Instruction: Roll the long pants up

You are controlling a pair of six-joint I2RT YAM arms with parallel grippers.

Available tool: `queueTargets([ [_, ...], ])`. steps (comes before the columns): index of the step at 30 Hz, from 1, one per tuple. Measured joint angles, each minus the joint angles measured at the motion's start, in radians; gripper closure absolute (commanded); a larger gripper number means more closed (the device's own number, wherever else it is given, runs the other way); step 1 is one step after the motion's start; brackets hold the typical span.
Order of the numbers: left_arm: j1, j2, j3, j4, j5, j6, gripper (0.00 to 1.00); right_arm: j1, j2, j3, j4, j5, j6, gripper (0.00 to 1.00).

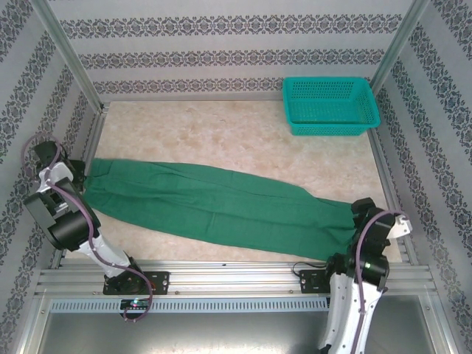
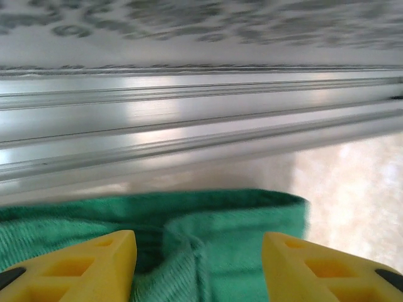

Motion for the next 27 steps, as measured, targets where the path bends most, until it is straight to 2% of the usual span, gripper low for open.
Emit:
queueTargets([
  [3, -0.098, -0.132, 0.004, 0.000, -0.077, 0.027, 0.40, 0.003, 0.181, 0.075, 0.080, -0.036, -0.053, 0.12],
  [4, -0.143, -0.180, 0.015, -0.002, -0.100, 0.047, 0.40, 0.010, 0.256, 0.110, 0.108, -0.057, -0.080, 0.18],
  [5, -0.181, -0.211, 0.030, -0.003, -0.113, 0.067, 0.49, 0.017, 0.319, 0.139, 0.127, -0.078, -0.104, 0.27],
  [6, -0.224, -0.238, 0.054, -0.003, -0.119, 0.099, 0.71, 0.030, 0.398, 0.177, 0.148, -0.109, -0.138, 0.45],
  [7, -0.264, -0.251, 0.082, -0.004, -0.116, 0.128, 1.00, 0.052, 0.478, 0.213, 0.168, -0.142, -0.174, 0.83],
  [8, -0.296, -0.253, 0.108, -0.005, -0.115, 0.156, 1.00, 0.083, 0.546, 0.249, 0.176, -0.168, -0.204, 1.00],
  [12, -0.407, -0.215, 0.146, -0.018, -0.079, 0.269, 1.00, 0.310, 0.829, 0.402, 0.172, -0.249, -0.341, 1.00],
  [16, -0.508, -0.142, 0.123, -0.098, -0.009, 0.368, 1.00, 0.528, 1.073, 0.533, 0.120, -0.360, -0.448, 1.00],
  [21, -0.695, -0.138, 0.050, -0.186, 0.072, 0.447, 1.00, 0.663, 1.228, 0.554, 0.037, -0.473, -0.511, 1.00],
  [27, -0.859, -0.223, -0.085, -0.230, 0.155, 0.476, 0.99, 0.744, 1.254, 0.553, -0.071, -0.546, -0.542, 1.00],
])
